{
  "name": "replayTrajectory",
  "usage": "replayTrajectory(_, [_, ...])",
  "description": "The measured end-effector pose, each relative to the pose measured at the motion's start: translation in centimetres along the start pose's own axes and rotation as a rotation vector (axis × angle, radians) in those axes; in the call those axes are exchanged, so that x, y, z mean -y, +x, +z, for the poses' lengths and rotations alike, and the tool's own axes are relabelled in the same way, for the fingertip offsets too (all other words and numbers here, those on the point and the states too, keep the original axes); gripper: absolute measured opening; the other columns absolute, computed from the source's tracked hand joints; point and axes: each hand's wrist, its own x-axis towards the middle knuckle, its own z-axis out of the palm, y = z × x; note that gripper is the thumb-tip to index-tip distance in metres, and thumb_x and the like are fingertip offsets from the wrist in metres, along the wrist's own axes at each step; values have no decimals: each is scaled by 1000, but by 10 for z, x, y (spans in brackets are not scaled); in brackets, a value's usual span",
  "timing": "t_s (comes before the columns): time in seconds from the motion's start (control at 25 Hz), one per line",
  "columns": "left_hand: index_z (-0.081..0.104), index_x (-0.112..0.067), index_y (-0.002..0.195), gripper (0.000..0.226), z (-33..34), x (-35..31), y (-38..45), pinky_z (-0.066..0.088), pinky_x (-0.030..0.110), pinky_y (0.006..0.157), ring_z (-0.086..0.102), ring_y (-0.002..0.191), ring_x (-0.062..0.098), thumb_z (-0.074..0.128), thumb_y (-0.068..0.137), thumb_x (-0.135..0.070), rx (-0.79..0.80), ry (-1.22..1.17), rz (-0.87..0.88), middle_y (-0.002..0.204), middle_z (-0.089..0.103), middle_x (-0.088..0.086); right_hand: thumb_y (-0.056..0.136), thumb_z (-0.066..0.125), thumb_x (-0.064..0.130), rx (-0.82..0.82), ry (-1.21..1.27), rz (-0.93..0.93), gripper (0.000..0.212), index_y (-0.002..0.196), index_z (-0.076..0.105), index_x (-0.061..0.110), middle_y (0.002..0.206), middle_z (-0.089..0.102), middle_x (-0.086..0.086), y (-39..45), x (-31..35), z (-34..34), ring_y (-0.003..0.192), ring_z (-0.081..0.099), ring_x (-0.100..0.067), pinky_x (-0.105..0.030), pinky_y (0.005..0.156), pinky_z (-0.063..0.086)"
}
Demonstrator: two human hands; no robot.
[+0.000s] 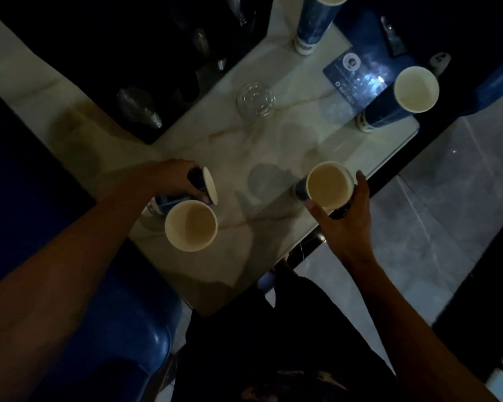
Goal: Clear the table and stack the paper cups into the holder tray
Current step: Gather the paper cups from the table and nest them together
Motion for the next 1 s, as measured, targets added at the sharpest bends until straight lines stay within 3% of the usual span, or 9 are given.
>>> replayTrajectory(0.2, [57,-25,118,94,1,9,-9,50,37,84,64,102,20,86,38,-65,-40,4,-14,113,67,-4,59,86,54,-13,-49,-76,125,155,13,25,156,35,-2,-2,-3,8,140,40,-22,-42,109,41])
replayTrajectory(0.36, [48,-15,129,97,2,17,-20,47,42,88,59,114,30,89,50,-53,-210,17,-76,128,60,9,62,90,45,-52,-37,-60,120,152,15,25,150,43,-2,4,-2,12,132,48,-21,-40,103,44])
replayTrajectory(0.52, [52,-18,124,118,2,57,-21,56,46,86,65,105,26,77,27,-80,-324,-42,-117,119,66,7,64,91,35,-75,50,-118,97,140,31,25,129,51,7,11,2,8,113,54,-11,-32,89,50])
replayTrajectory(0.64, [54,-21,121,104,-2,40,-67,54,40,88,64,105,24,82,36,-74,-449,-137,-188,117,66,2,64,91,29,-34,71,-167,93,137,34,17,123,49,9,23,8,2,108,54,-9,-12,79,41])
replayTrajectory(0.76, [54,-16,126,73,3,31,-100,44,32,86,59,110,23,88,65,-35,-527,-329,-259,117,63,6,67,89,23,38,90,-172,89,137,35,13,120,49,7,44,17,0,105,54,-11,-17,78,44])
replayTrajectory(0.84, [53,-19,129,69,10,31,-116,41,30,86,56,106,17,85,69,-33,-637,-429,-292,119,62,5,70,88,19,92,99,-199,89,140,34,11,122,50,4,61,23,-1,107,54,-13,-25,83,47])
replayTrajectory(1.0, [51,-19,130,61,24,17,-153,43,35,88,59,112,26,76,78,-37,-845,-520,-425,128,62,9,77,83,16,350,137,-219,80,142,37,13,130,50,-1,100,39,-1,116,55,-17,-12,83,47])
